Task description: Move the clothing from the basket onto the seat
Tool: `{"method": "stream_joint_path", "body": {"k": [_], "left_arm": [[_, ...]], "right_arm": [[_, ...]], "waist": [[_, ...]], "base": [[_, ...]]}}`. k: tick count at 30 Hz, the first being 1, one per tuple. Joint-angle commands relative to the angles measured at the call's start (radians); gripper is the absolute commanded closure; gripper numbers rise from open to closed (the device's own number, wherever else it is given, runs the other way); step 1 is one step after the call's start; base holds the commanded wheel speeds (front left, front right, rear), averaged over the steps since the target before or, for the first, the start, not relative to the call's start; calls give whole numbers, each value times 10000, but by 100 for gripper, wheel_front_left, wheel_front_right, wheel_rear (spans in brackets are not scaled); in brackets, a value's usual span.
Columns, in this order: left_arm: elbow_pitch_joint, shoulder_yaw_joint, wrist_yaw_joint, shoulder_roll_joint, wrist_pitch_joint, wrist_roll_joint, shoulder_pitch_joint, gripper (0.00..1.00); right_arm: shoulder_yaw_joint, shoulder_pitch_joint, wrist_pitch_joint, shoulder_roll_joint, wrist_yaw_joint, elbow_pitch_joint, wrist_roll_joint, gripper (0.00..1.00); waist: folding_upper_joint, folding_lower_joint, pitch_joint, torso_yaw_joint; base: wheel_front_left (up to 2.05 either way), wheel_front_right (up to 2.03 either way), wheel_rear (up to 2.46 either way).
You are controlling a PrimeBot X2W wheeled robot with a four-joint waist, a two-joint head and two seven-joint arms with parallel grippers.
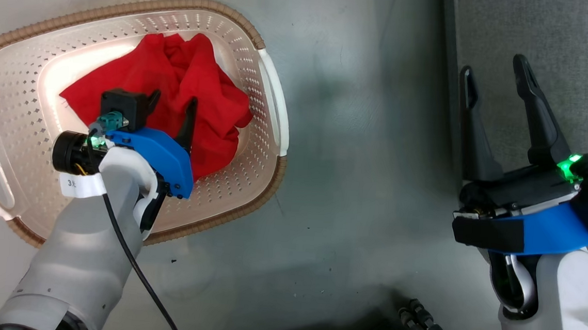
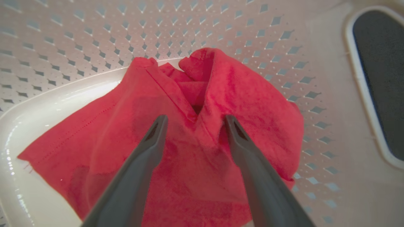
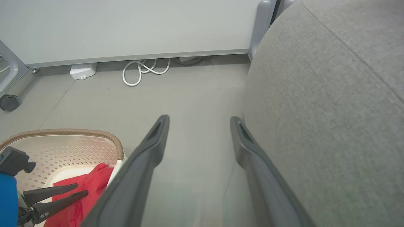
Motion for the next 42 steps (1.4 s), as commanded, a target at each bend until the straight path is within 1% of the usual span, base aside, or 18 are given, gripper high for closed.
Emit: {"method": "stream_joint_path", "body": {"k": [1,6,10,14,15,17,26,35,39,42], "left_arm": [[78,17,2,-18,-57,-95,-205,0],[152,-62,-2,-285,66,-639,-236,0],[-425,-394,-4,-485,613,-1502,9,0],[-899,-817,-5,-357,852,-2178,20,0],[-886,-944,-5,-339,846,-2234,-35,24],[-783,-1146,-5,-318,816,-2301,-166,100],[-637,-1972,-6,-177,804,-2847,-282,100],[-500,-2505,-6,-65,577,-3373,-379,100],[-505,-2627,-6,94,299,-3569,-295,100],[-629,-2752,-6,117,95,-3750,64,100]], "right_arm": [[-24,125,-3,33,1,-82,-35,0],[-38,327,93,32,1,-354,-68,0],[-6,460,198,31,3,-507,-55,0],[-59,571,290,31,3,-683,-138,0],[-75,605,300,31,1,-723,-146,0],[-85,648,362,31,1,-790,-171,0],[15,552,347,32,3,-824,-107,0],[212,306,260,32,3,-606,-12,0],[477,-104,10,31,1,-209,199,0],[604,-318,-171,26,1,287,278,0]], "waist": [[0,-3,47,47],[0,-3,143,125],[0,-3,148,146],[0,-3,130,179],[0,-3,131,188],[0,-3,131,202],[0,-3,93,203],[0,-3,-57,171],[0,-3,-437,35],[0,-3,-1201,103]], "base": [[0,0,0],[0,0,0],[0,0,0],[0,0,0],[0,0,0],[0,0,0],[0,0,0],[0,0,0],[0,0,0],[0,0,0]]}}
